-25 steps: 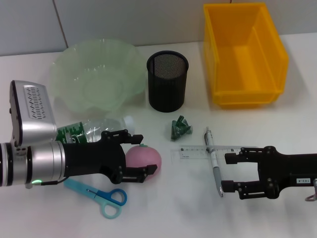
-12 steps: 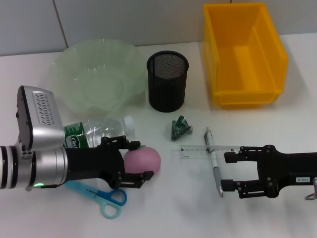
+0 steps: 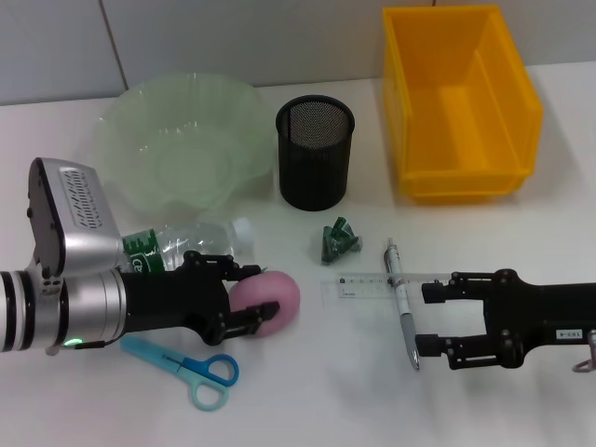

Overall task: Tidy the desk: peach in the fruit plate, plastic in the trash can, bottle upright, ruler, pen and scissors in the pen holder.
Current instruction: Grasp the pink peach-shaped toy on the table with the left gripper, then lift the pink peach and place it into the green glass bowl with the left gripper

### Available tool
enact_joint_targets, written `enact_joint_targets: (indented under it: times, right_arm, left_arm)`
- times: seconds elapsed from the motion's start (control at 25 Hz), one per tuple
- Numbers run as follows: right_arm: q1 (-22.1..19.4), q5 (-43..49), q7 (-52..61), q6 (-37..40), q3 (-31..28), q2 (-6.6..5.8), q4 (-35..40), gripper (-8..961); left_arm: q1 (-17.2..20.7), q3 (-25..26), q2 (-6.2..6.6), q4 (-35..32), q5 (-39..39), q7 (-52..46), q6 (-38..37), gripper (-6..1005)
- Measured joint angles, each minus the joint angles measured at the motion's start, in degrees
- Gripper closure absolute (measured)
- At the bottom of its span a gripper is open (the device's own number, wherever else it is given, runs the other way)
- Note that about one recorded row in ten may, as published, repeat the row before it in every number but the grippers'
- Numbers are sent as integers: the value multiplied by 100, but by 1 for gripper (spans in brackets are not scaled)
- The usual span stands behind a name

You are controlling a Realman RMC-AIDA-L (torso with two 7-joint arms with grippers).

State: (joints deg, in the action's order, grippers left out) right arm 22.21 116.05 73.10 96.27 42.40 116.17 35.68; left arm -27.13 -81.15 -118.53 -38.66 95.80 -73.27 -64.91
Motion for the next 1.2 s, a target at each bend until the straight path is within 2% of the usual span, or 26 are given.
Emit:
enact_joint_targets:
  times: [0.16,0.4,0.48,0.56,0.64,0.68,0.72,0.76,0.84,0.88,0.92,0.96,1.0,1.08,1.2]
  right_arm:
    - [30,51,1,-18,5,0,0,185]
    - [38,62,14,-21,5,1,0,185]
    - [42,64,14,-27,5,2,0,185]
    - [49,65,14,-34,5,1,0,185]
    - [66,67,13,-46,5,2,0,185]
    - [86,74,13,-48,5,2,0,185]
    - [86,74,13,-48,5,2,0,185]
    - [93,87,13,-47,5,2,0,185]
    - [106,121,15,-48,5,2,0,185]
    - [113,142,19,-48,5,2,0,185]
    - [113,142,19,-48,5,2,0,185]
    - [117,145,18,-48,5,2,1,185]
    - [119,146,18,-48,5,2,1,185]
    - [129,146,18,-48,5,3,7,185]
    - [138,146,18,-47,5,10,25,185]
  left_arm:
    - [-17,37,-2,-11,-18,-182,-48,538]
    - [36,84,8,-169,-363,-439,-396,578]
    - [61,230,9,-162,-823,-418,-733,592]
    - [67,272,4,-155,-929,-407,-774,605]
    - [81,343,-3,-148,-1228,-395,-807,620]
    - [87,360,-3,-145,-1656,-348,-784,628]
    - [87,360,-3,-145,-1656,-348,-784,637]
    - [81,363,-5,-81,-2098,-68,-713,645]
    - [74,364,-8,-44,-2258,81,-674,661]
    - [23,365,-28,136,-2810,620,-349,669]
    - [23,365,-28,136,-2810,620,-349,677]
    - [-44,357,-44,327,-3300,968,21,686]
    - [-44,357,-44,327,-3300,968,21,694]
    - [-277,348,-49,830,-4199,1508,657,748]
    - [-489,360,-46,1186,-4590,1806,947,766]
